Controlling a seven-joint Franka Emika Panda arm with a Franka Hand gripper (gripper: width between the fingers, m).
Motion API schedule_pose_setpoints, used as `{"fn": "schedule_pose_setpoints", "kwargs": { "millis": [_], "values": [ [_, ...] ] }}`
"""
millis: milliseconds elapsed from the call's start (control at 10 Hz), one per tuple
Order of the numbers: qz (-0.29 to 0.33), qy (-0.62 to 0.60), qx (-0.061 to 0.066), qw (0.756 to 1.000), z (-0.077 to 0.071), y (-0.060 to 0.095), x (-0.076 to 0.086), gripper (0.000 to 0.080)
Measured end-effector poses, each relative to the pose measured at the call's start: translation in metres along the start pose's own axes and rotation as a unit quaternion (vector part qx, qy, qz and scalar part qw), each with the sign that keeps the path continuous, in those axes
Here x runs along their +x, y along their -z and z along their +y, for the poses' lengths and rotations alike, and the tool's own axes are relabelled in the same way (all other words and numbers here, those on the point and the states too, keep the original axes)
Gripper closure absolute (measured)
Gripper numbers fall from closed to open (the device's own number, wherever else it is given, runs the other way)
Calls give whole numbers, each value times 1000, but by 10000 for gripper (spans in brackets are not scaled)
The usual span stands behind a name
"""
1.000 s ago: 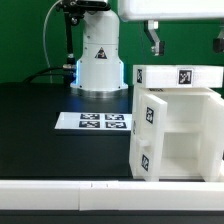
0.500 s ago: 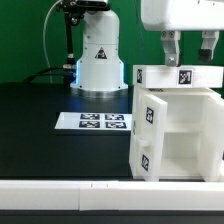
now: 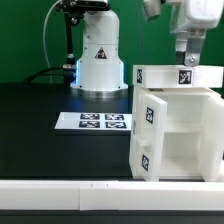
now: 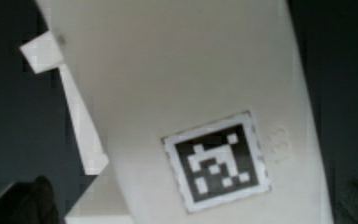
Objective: Assemble cabinet
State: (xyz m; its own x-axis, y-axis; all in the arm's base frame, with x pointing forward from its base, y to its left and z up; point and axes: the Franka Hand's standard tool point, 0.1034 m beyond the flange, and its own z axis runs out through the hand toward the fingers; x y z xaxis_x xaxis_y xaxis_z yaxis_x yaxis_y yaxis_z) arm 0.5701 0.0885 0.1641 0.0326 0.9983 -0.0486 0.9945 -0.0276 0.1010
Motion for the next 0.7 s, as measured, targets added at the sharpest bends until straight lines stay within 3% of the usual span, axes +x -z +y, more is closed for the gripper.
{"fn": "schedule_pose_setpoints", "kwargs": {
  "millis": [200, 500, 700],
  "values": [
    [-9, 62, 3, 998, -3, -8, 1, 3],
    [-11, 54, 7, 998, -3, -11, -5, 3],
    [-11, 37, 8, 999, -3, -11, -6, 247]
  ]
}}
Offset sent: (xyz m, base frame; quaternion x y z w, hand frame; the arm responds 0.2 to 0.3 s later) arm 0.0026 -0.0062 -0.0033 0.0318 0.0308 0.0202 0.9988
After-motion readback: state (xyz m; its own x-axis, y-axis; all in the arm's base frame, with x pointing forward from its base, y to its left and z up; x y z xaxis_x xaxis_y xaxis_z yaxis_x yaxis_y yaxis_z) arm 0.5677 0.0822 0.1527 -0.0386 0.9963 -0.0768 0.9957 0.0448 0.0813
